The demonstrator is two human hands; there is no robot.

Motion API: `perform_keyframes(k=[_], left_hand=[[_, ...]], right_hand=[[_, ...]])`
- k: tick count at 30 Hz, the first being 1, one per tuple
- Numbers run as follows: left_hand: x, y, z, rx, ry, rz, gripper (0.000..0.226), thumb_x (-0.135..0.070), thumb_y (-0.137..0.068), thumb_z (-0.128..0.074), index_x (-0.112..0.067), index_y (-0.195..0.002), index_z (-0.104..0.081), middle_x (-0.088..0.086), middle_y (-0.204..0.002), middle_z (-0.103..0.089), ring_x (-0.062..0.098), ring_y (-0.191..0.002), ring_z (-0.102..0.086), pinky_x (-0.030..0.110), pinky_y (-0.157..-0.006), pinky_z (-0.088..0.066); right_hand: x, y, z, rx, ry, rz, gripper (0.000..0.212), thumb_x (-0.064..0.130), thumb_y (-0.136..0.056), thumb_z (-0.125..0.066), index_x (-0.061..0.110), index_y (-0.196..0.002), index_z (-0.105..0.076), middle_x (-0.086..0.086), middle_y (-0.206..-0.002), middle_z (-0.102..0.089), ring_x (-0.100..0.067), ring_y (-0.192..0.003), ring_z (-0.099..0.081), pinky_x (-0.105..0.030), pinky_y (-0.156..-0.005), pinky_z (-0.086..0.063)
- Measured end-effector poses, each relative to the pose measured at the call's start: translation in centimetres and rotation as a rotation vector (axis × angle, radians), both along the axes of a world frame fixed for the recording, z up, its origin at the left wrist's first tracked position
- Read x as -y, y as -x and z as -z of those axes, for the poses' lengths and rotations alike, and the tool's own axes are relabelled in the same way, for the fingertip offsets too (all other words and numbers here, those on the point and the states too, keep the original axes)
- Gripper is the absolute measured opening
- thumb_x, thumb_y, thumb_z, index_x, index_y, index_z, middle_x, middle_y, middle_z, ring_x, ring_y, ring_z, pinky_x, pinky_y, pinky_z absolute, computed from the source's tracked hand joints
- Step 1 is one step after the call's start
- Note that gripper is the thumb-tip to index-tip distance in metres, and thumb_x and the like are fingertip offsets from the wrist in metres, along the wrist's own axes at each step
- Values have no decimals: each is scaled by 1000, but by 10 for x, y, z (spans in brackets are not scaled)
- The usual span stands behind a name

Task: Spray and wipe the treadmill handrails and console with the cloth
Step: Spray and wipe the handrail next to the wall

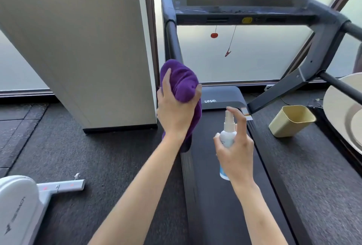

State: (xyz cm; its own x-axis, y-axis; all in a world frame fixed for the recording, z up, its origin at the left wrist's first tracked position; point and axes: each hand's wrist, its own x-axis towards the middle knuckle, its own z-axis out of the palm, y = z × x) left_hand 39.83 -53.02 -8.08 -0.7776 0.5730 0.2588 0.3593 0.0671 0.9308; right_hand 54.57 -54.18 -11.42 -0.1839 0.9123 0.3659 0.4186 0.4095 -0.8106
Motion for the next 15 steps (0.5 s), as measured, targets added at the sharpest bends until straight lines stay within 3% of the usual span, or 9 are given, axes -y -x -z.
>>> perform_keyframes(k=[2, 5, 7, 9, 12, 14, 15], left_hand=[[-16, 14, -13, 68, 135, 39, 82, -55, -74, -72, -40, -144, -34, -6, -133, -55, 14, -114, -55, 22, -85, -30], [-2, 10, 4, 150, 17, 26, 73, -51, -76, -72, -41, -141, -40, -17, -132, -57, 12, -116, -57, 22, -93, -38], [21, -5, 27, 209, -123, 3, 71, -54, -74, -70, -38, -139, -44, -21, -133, -56, 6, -117, -57, 29, -101, -44], [41, -21, 53, 181, -157, -15, 74, -54, -73, -69, -35, -139, -44, -20, -133, -57, 5, -117, -58, 32, -102, -46], [57, -35, 83, 196, -137, 4, 74, -44, -74, -75, -29, -139, -43, -6, -136, -57, 14, -119, -58, 42, -102, -46], [56, -35, 81, 192, -143, -4, 75, -48, -73, -74, -28, -138, -43, -11, -137, -55, 8, -123, -54, 37, -104, -44], [51, -33, 71, 178, -159, -22, 76, -54, -72, -72, -32, -139, -42, -22, -136, -51, -3, -122, -51, 27, -103, -43]], right_hand=[[-2, 4, -5, -17, 3, -12, 65, -2, -83, -61, 40, -129, -40, 16, -70, -56, -19, -54, -50, -35, -55, -51], [-4, 10, -7, -19, -31, -20, 66, -2, -83, -62, 41, -129, -41, 32, -84, -55, -13, -58, -51, -33, -57, -52], [-3, 12, -6, -26, -34, -17, 67, -2, -82, -62, 41, -129, -41, 25, -84, -56, -13, -61, -51, -32, -58, -51], [0, 11, -3, -16, -27, -8, 67, -2, -82, -63, 40, -130, -41, 11, -73, -55, -14, -60, -51, -32, -58, -50], [5, 7, 2, 0, -6, -17, 67, -2, -82, -63, 38, -131, -41, 7, -64, -50, -18, -54, -51, -36, -55, -50], [5, 5, 3, 6, -7, -12, 67, -2, -82, -63, 39, -130, -40, 9, -63, -49, -16, -54, -50, -32, -55, -47], [5, 5, 3, 9, -10, -8, 67, -2, -82, -63, 39, -130, -40, 9, -64, -49, -14, -54, -49, -30, -55, -46]])
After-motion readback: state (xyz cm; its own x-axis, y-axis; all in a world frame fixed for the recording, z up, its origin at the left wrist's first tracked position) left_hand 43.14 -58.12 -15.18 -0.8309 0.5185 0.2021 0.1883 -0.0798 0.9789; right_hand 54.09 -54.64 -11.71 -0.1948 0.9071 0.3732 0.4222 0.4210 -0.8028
